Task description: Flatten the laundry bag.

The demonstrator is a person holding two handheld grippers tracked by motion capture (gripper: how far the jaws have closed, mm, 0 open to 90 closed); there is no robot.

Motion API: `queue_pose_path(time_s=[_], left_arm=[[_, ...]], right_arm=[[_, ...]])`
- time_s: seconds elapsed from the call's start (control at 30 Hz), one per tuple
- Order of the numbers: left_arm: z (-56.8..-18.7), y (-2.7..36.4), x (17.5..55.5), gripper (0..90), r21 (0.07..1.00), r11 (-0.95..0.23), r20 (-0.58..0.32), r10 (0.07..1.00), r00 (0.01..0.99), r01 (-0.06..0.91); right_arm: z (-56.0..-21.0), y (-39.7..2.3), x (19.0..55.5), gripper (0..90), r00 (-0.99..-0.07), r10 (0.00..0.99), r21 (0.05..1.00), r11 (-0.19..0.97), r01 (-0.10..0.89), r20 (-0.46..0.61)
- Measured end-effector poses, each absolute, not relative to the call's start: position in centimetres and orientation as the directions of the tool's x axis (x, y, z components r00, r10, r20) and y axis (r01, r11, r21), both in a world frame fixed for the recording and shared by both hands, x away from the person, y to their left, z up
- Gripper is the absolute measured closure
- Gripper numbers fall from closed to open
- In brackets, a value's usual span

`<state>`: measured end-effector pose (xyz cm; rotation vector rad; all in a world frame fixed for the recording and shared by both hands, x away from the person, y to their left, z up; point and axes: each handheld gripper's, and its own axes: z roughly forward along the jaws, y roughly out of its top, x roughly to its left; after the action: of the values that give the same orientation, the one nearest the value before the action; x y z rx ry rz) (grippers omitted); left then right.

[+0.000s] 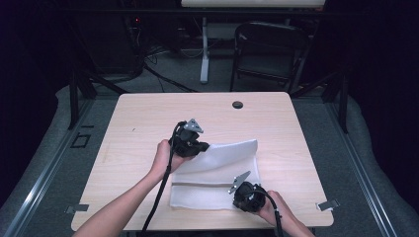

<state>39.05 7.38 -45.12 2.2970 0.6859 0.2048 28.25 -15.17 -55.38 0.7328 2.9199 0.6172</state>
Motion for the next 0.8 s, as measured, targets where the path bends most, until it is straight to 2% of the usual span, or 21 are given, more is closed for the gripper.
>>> queue_pose_path(time_s=[0.8], left_arm=[[-42.8,5.6,42.6,89.6,0.662,-0.637,0.080,0.585,0.807,0.396]], right_arm=[[-55.2,-15.6,28.2,90.0,-0.893,0.445,0.368,0.821,0.436,0.067]])
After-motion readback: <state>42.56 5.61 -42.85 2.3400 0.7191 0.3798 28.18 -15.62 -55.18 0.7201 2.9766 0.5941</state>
